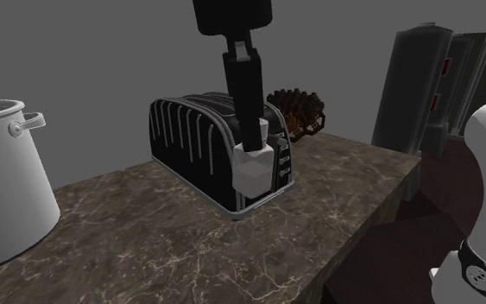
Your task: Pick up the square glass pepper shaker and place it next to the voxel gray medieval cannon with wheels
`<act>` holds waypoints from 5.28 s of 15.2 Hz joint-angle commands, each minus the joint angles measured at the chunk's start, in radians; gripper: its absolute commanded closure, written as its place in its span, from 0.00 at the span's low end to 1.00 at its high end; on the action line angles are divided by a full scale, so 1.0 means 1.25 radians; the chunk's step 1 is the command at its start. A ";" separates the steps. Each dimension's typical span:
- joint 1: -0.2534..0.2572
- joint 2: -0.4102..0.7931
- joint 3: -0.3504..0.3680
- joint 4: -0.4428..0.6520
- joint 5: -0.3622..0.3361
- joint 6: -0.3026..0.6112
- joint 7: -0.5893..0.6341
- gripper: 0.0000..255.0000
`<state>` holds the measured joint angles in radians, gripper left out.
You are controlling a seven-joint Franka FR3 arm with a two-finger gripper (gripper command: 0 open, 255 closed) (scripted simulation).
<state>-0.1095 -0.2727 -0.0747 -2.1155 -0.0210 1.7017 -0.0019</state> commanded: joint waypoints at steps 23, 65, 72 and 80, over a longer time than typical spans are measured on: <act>-0.014 0.015 -0.022 0.248 -0.010 -0.233 -0.041 1.00; -0.674 0.779 -0.424 1.244 0.229 -0.452 -0.930 1.00; -0.554 0.656 -0.452 0.929 0.167 -0.274 -0.933 1.00; -0.505 0.610 -0.458 0.763 0.142 -0.156 -0.924 1.00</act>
<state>-0.7476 0.4957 -0.6465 -1.1375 0.1602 1.4882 -1.1592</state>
